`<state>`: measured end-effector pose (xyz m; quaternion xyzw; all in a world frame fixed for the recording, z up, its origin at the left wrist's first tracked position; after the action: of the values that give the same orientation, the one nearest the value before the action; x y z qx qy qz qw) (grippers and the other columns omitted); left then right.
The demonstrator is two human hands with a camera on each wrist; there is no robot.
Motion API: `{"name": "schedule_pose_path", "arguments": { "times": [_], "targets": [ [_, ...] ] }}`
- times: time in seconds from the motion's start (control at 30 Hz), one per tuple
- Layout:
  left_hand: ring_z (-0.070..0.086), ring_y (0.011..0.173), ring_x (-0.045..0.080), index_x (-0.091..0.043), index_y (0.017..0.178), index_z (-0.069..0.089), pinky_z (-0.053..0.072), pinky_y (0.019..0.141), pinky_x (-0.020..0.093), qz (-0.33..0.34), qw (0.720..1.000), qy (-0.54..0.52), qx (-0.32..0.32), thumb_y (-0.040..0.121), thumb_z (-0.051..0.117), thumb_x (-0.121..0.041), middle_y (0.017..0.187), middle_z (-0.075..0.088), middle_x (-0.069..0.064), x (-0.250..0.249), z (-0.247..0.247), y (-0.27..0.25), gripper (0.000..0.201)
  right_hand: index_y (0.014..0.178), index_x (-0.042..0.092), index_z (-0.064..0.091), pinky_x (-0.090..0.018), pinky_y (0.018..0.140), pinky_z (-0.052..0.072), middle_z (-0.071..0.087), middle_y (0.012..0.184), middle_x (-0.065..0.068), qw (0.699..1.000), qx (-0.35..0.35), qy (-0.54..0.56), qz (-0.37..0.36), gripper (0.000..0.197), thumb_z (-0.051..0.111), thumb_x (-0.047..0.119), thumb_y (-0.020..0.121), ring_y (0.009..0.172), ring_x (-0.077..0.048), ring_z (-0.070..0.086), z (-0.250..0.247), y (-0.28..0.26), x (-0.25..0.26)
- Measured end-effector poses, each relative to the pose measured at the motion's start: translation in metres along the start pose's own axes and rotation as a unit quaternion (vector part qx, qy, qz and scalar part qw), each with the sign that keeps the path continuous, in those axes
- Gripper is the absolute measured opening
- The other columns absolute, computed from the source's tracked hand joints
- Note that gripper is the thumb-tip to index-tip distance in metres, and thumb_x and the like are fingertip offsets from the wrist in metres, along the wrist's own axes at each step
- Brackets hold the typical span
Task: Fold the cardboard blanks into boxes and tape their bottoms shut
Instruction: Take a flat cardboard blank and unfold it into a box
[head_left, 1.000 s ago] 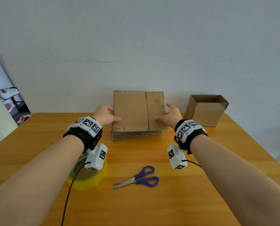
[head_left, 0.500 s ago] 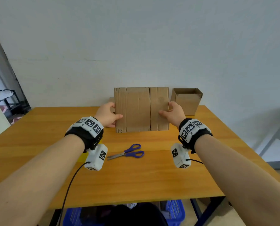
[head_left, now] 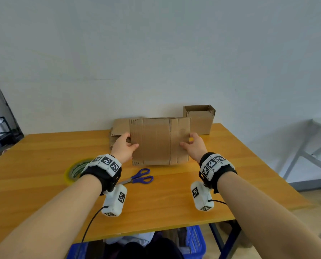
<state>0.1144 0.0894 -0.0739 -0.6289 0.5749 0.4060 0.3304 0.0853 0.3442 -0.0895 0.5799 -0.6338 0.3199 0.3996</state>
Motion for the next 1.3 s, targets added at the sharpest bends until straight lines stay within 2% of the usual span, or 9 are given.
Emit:
{"name": "schedule_pose_path", "arguments": {
  "times": [0.07,0.17,0.3,0.37,0.43,0.5,0.8,1.03,1.3],
  "targets": [
    [0.062,0.093,0.030,-0.009,0.131,0.040,0.054,0.085,0.048,0.002,1.000,0.001,-0.008,0.093,0.056,-0.013,0.109,0.061,0.013,0.000,0.002,0.002,0.041,0.141,0.010,0.036,-0.040,0.097,0.048,0.053,0.132,-0.014,1.000,0.006,0.005,0.002,0.057,0.061,0.020,0.092,0.116,-0.028,0.055,0.003,0.002,-0.002],
    [0.058,0.111,0.029,-0.011,0.140,0.034,0.049,0.096,0.049,0.010,1.000,-0.001,0.004,0.094,0.056,-0.021,0.127,0.057,0.017,-0.001,0.005,0.004,0.052,0.143,0.010,0.034,-0.034,0.089,0.051,0.055,0.131,-0.012,1.000,0.014,0.005,0.001,0.056,0.058,0.018,0.093,0.110,-0.024,0.057,0.009,0.005,-0.002],
    [0.035,0.136,0.032,-0.017,0.151,0.016,0.042,0.102,0.047,-0.027,0.997,-0.072,0.025,0.099,0.039,-0.039,0.153,0.027,0.010,-0.003,0.009,0.006,0.061,0.147,0.010,0.027,-0.021,0.068,0.047,0.055,0.130,-0.011,0.999,0.032,0.004,0.008,0.056,0.051,0.011,0.096,0.095,-0.018,0.059,0.018,0.009,0.001],
    [0.031,0.138,0.031,-0.020,0.151,0.017,0.038,0.104,0.048,-0.052,0.992,-0.109,0.036,0.099,0.030,-0.048,0.156,0.023,0.007,0.000,0.009,0.008,0.060,0.149,0.010,0.022,-0.025,0.078,0.049,0.048,0.138,-0.012,0.999,0.042,0.007,0.016,0.058,0.046,0.007,0.096,0.105,-0.021,0.056,0.021,0.009,0.003],
    [0.035,0.136,0.032,-0.023,0.150,0.022,0.036,0.106,0.049,-0.076,0.985,-0.143,0.055,0.097,0.025,-0.057,0.153,0.030,0.008,0.002,0.009,0.009,0.063,0.151,0.011,0.018,-0.031,0.097,0.044,0.038,0.147,-0.012,0.998,0.052,0.011,0.021,0.061,0.040,0.001,0.095,0.127,-0.025,0.045,0.025,0.009,0.007],
    [0.040,0.133,0.032,-0.023,0.148,0.026,0.033,0.106,0.049,-0.087,0.980,-0.167,0.068,0.096,0.020,-0.060,0.147,0.039,0.011,0.002,0.011,0.009,0.064,0.152,0.013,0.017,-0.034,0.107,0.038,0.035,0.150,-0.011,0.997,0.063,0.027,0.024,0.063,0.037,-0.002,0.094,0.135,-0.026,0.037,0.030,0.009,0.010],
    [0.045,0.127,0.041,-0.026,0.149,0.022,0.033,0.108,0.054,-0.114,0.966,-0.211,0.096,0.092,0.015,-0.067,0.144,0.043,0.020,0.010,0.009,0.016,0.071,0.152,0.021,0.018,-0.043,0.110,0.036,0.036,0.150,-0.007,0.986,0.079,0.136,0.051,0.059,0.033,0.003,0.098,0.136,-0.026,0.036,0.039,0.004,0.009],
    [0.040,0.131,0.041,-0.023,0.150,0.020,0.032,0.106,0.058,-0.129,0.957,-0.221,0.136,0.095,0.022,-0.062,0.145,0.038,0.024,0.007,0.012,0.019,0.067,0.150,0.017,0.024,-0.047,0.111,0.028,0.030,0.153,-0.009,0.940,0.077,0.310,0.119,0.051,0.034,0.032,0.102,0.140,-0.028,0.029,0.035,0.000,0.007],
    [0.052,0.116,0.037,-0.016,0.131,0.047,0.031,0.100,0.068,-0.123,0.942,-0.249,0.190,0.096,0.027,-0.038,0.126,0.055,0.016,0.002,0.016,0.023,0.045,0.151,0.017,0.022,-0.049,0.114,0.025,0.031,0.153,-0.011,0.937,0.086,0.315,0.124,0.066,0.038,0.051,0.097,0.141,-0.028,0.029,0.032,0.009,0.002]
  ]
}}
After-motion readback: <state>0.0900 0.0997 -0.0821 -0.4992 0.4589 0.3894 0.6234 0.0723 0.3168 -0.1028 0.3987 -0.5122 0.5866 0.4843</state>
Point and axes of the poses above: each hand's wrist, its own y-axis towards the middle knuckle, its own z-axis out of the palm, x = y × z, the point moved 6 cm from there along y, towards the middle knuckle
